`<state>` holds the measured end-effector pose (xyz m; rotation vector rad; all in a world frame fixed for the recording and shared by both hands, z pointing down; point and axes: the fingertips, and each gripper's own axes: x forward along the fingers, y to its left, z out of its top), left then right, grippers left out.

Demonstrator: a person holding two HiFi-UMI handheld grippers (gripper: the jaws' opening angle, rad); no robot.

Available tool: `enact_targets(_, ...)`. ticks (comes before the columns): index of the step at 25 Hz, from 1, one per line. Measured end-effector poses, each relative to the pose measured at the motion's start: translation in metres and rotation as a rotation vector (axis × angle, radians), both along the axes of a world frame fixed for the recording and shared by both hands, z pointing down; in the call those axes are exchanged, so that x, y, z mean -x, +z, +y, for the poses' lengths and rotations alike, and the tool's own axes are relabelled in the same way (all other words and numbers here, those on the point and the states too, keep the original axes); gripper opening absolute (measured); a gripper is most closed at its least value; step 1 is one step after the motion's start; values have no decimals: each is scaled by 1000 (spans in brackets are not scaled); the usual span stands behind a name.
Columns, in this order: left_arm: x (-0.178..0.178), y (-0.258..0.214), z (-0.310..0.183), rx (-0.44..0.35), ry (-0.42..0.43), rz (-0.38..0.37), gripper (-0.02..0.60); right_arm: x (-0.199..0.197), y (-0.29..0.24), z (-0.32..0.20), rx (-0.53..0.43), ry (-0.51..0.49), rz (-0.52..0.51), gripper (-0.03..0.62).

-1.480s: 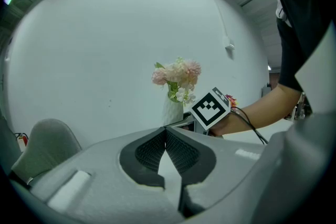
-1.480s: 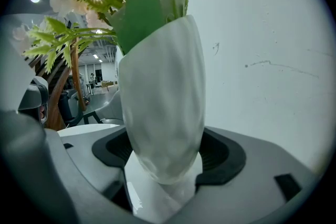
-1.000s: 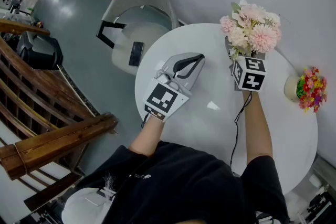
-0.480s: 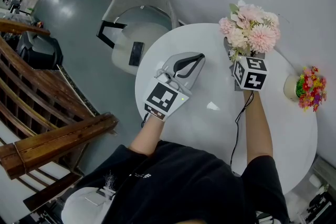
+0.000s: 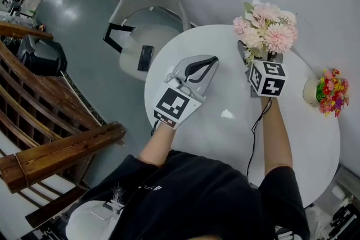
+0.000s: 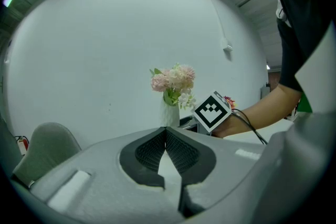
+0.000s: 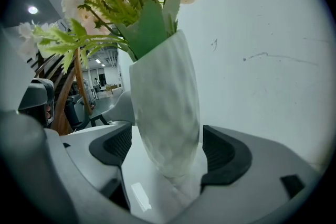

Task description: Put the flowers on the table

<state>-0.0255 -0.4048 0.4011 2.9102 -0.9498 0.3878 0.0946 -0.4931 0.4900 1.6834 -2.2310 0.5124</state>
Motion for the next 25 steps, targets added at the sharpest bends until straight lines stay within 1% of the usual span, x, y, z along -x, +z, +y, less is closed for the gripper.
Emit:
enact_targets(5,1,-1,3,-1,0,1,5,0,-1,6,1,-4,12,416)
enact_targets(9,0,-4,6,-9,6,2,5,-5,-3,11,-3,15,12,416)
enact_targets(15,0,-11,13,-7,17,26,5,-11,-11,24,-10,39,9,416)
enact_targets(25,-2,-17,25,-14,42,28,5,-16,-19,50,-14,72,-27,414)
